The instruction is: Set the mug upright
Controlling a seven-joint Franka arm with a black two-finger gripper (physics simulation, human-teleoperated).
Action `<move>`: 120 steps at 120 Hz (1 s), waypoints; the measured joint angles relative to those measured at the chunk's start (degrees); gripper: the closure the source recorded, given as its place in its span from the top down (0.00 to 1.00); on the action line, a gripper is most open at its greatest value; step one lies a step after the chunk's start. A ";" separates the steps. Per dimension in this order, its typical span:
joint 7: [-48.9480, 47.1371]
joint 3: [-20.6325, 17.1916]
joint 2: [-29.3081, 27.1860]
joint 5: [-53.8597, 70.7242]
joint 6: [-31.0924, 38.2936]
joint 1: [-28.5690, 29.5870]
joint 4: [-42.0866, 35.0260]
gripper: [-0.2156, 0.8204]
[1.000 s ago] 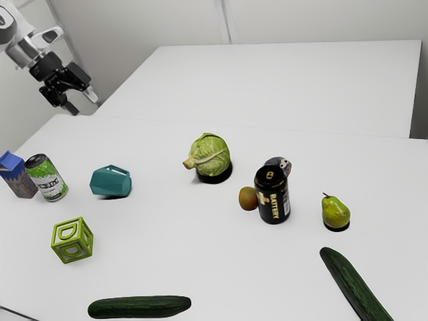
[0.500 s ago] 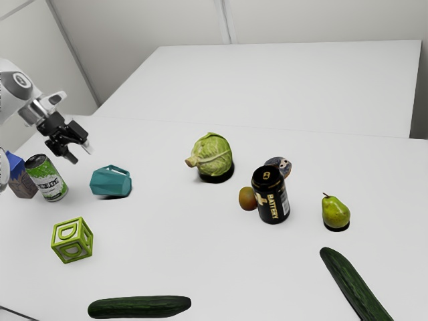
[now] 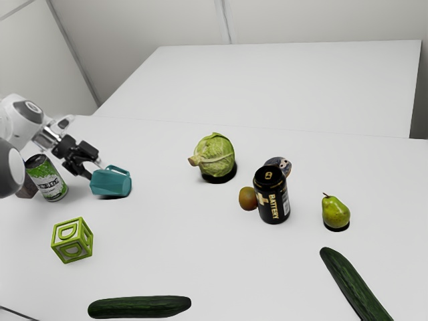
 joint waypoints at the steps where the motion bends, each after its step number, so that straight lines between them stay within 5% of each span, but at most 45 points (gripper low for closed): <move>1: 0.09 0.00 0.05 -0.13 -0.01 0.00 0.00 0.79; 40: 2.96 0.00 0.41 -5.24 -5.83 1.33 -2.32 0.79; 60: 3.96 0.00 -0.14 -5.80 -7.58 1.57 -2.48 0.38; 73: 4.48 0.00 -0.30 -5.94 -7.99 1.32 -2.48 0.21; 120: 5.57 -0.49 -3.99 -5.83 -8.23 -0.53 -2.54 0.05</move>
